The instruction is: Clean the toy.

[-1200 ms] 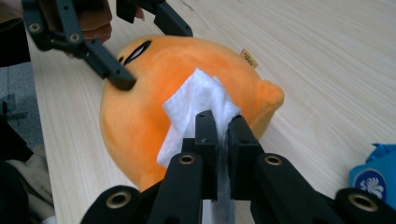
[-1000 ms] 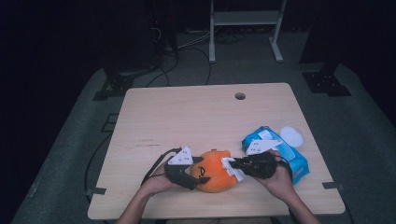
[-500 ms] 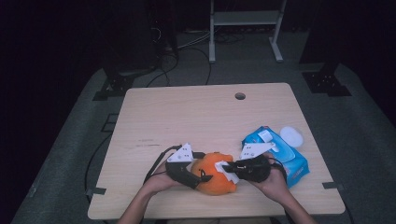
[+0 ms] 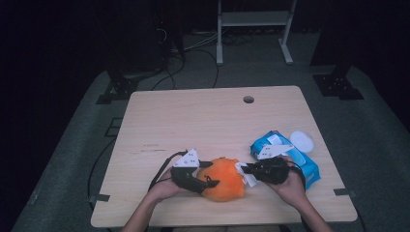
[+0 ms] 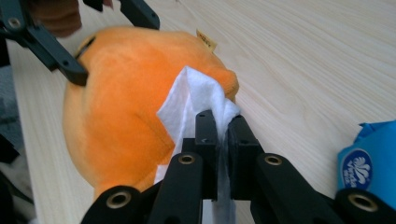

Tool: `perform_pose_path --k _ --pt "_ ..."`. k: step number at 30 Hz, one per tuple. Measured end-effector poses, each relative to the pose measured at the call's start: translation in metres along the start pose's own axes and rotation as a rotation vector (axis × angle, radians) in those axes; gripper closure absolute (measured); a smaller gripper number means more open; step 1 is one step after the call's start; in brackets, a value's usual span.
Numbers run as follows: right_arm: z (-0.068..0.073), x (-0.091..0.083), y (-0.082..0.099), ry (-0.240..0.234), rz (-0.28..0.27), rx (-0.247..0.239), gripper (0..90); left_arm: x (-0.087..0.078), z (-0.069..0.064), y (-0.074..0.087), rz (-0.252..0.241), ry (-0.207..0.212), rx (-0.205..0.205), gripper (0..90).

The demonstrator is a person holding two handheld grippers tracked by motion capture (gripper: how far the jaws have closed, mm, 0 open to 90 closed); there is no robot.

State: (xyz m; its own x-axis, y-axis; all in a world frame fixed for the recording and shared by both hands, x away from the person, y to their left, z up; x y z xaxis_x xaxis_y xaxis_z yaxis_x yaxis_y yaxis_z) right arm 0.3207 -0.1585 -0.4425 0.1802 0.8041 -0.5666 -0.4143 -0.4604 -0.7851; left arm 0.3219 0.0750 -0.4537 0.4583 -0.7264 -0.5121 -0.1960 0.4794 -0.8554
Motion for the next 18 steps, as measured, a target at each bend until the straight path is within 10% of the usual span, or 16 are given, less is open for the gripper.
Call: perform_pose_path --k 18 --pt "0.004 0.002 -0.011 -0.006 -0.039 -0.002 84.0 0.003 -0.001 0.002 -0.007 -0.013 0.0 29.9"
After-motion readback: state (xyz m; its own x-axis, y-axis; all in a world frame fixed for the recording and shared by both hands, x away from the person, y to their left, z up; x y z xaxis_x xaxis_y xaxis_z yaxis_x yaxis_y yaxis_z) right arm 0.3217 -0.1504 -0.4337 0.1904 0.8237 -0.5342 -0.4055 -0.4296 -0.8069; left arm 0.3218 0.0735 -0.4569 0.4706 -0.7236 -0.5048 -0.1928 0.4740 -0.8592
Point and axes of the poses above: each handheld gripper's, and its own axes: x roughly forward along the jaws, y roughly out of its underside, z roughly to its left, the point moved 4 cm from there along x, roughly forward along the jaws, and after that the axes turned 15 degrees about -y, right-handed, at the moved point
